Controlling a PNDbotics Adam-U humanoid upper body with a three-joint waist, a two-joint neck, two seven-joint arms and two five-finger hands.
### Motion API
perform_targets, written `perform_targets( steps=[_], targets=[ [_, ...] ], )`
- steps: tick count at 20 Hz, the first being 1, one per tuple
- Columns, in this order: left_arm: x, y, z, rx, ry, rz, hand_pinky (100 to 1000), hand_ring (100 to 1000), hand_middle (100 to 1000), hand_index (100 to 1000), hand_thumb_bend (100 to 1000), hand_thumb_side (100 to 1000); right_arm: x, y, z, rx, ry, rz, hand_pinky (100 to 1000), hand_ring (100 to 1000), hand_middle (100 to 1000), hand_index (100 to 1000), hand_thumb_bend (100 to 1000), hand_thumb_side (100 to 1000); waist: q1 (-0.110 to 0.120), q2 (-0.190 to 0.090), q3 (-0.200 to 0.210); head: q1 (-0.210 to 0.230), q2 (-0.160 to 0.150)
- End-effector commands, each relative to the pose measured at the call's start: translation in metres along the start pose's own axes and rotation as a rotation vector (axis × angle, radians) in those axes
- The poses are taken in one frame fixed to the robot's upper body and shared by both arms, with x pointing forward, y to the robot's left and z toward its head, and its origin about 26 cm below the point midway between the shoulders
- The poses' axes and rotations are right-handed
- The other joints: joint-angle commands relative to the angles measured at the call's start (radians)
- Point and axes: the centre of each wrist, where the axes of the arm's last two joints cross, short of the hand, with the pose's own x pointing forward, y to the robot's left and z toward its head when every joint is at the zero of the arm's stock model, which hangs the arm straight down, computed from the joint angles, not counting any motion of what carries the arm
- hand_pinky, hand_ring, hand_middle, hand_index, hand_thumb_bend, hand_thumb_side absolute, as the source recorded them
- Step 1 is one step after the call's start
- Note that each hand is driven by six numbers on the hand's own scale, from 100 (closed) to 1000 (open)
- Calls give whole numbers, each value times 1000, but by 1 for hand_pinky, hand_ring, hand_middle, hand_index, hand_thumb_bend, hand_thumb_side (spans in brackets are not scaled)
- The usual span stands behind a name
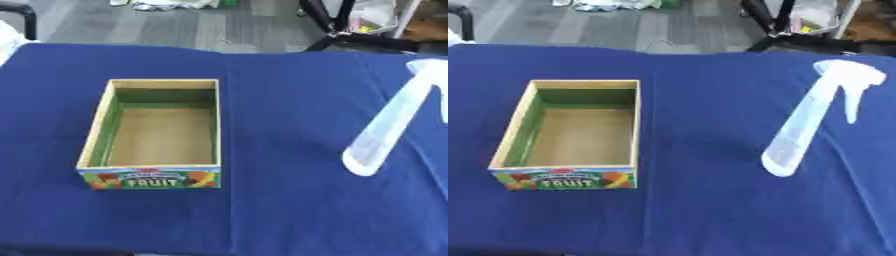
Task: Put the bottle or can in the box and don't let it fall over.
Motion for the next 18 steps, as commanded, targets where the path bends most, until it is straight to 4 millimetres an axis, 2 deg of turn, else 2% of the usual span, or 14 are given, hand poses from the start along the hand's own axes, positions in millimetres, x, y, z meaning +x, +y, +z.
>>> perform_targets(
  steps=[1,3,11,18],
  targets=[
    [10,2,-6,-20,-36,-15,901,1000,1000,787,681,552,7,1,-6,47,8,37,992,1000,1000,1000,100,736,2,-5,2,-10,-12],
    [10,1,-6,-24,-33,-12,901,1000,1000,786,681,552,7,7,-7,67,33,36,992,1000,1000,1000,100,778,2,-6,4,-15,-14],
    [8,0,-6,-35,-26,-8,902,1000,1000,786,680,552,8,25,-12,101,110,29,993,1000,1000,1000,100,854,5,-12,11,-34,-21],
    [7,0,-5,-42,-23,-3,902,1000,1000,786,680,552,12,35,-19,123,131,28,994,1000,1000,1000,100,875,8,-12,9,-44,-24]
  ],
)
